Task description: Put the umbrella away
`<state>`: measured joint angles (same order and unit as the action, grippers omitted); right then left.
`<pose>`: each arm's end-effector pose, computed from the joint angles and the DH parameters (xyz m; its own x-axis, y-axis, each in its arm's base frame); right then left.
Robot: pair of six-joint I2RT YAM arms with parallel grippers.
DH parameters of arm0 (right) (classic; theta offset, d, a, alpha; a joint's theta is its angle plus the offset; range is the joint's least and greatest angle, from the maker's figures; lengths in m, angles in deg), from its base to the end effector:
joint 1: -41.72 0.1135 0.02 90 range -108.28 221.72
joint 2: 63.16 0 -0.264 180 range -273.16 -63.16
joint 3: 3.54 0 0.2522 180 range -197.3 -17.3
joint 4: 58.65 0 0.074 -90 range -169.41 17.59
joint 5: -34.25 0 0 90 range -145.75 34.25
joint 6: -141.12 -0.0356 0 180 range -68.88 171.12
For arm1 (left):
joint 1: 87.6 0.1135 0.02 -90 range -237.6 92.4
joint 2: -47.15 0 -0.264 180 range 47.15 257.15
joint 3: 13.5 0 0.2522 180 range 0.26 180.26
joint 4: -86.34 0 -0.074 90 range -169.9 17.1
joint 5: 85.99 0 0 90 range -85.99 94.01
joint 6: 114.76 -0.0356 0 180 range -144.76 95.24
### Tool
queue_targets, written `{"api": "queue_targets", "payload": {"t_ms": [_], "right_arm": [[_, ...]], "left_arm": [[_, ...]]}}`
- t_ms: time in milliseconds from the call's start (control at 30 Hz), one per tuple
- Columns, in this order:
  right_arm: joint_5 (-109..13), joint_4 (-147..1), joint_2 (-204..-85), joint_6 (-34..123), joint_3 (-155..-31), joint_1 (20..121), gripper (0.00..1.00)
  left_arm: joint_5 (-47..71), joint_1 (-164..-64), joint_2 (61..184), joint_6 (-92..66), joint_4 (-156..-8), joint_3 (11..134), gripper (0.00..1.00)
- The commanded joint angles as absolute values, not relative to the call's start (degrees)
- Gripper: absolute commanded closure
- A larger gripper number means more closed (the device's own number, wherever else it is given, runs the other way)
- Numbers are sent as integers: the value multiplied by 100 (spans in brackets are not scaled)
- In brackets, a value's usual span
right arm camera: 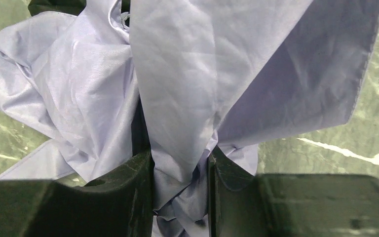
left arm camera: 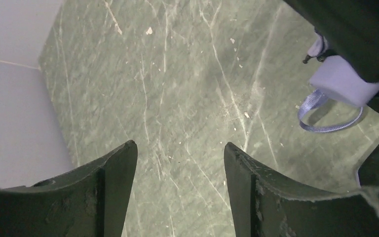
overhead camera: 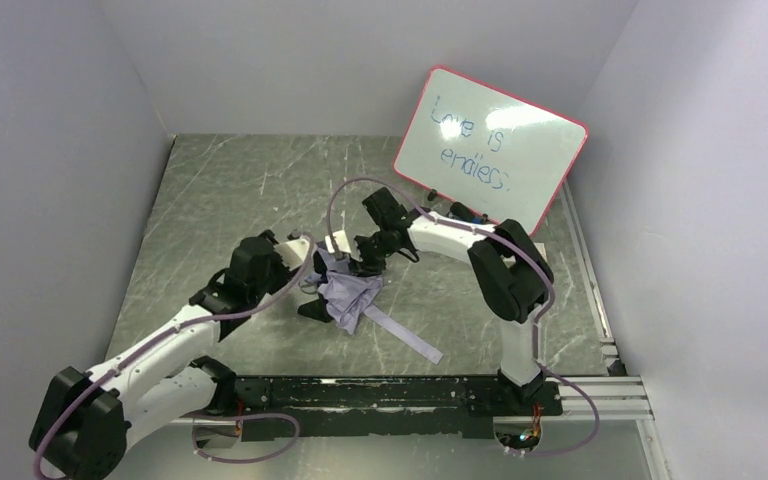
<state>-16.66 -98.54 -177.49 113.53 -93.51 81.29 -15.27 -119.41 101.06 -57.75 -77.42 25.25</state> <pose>0.2961 0.2738 0.1585 0.3038 -0.6413 -0.7046 -0.9421 -0.3122 -0.1220 0.1760 -0.0953 0.2048 -0.2309 0.7480 -0.6223 0.4575 0.6479 0.6090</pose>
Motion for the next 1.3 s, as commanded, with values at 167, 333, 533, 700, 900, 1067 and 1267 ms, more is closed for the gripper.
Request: {"api": "queue_targets", "payload": {"t_ms": [167,333,533,700,900,1067,1267], "right_arm": [[-3805,-8148,-17193,11664,-7301,8380,93],[-4534,-7062,-16864,11880,-6482,8773,94],[-5045,-5967,-16578,11946,-5763,9060,94],[-5452,-5235,-16452,12209,-5395,9286,95],[-5871,-4418,-16432,12508,-4960,9563,95],[-6034,-4094,-16485,12613,-4747,9754,95],[-6084,-3945,-16519,12644,-4588,9902,95]], "left_arm": [[778,-10579,11039,-5333,-6810,4076,29],[1637,-10378,11696,-5104,-6432,4970,24],[2858,-10376,12403,-5109,-5912,5756,13],[3744,-10393,13147,-5602,-5199,6284,10],[4345,-10448,14209,-6264,-4120,7071,3],[4411,-10661,14570,-6313,-4172,7288,3],[4588,-10900,14877,-6330,-4284,7435,3]]}}
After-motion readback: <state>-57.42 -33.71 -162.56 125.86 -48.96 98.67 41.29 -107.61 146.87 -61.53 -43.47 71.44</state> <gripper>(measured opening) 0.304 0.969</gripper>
